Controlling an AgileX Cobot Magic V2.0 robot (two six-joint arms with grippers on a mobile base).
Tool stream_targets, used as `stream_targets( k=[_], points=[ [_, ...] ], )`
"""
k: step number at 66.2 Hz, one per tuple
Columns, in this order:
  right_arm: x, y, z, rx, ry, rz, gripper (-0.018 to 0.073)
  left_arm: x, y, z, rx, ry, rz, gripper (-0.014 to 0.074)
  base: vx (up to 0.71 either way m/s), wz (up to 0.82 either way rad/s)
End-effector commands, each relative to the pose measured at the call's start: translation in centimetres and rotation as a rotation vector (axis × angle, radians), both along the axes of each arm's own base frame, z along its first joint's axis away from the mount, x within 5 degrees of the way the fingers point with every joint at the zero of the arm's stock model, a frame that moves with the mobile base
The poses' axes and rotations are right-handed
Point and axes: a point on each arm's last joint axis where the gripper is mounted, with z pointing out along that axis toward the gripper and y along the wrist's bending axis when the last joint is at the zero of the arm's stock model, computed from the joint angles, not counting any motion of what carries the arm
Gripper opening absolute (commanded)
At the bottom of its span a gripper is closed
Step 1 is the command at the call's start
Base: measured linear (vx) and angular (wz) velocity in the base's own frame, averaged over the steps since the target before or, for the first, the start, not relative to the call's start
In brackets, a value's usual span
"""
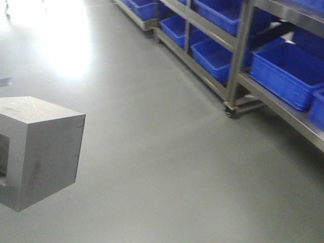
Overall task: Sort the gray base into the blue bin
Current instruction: 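Drive the base to the blue bin shelf holding the block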
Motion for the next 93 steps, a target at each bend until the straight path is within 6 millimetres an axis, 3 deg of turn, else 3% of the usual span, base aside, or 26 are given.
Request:
stream_targets(
  k=[1, 33, 93],
  points=[
    [0.2, -0.03, 0.48, -0.02, -0.051, 0.0, -0.0005, -0.2, 0.18, 1.98, -0.078, -0.109, 0.004, -0.0006, 0.23, 0.63],
    [0.2, -0.03, 0.48, -0.02, -0.051, 0.0, -0.0005, -0.2, 0.18, 1.98, -0.078, -0.109, 0.004, -0.0006, 0.24, 0.45],
    [0.2, -0.03, 0.48, -0.02, -0.051, 0.0, -0.0005, -0.2, 0.18, 1.98, -0.078, -0.109, 0.004, -0.0006, 0.37, 0.07]
  ],
)
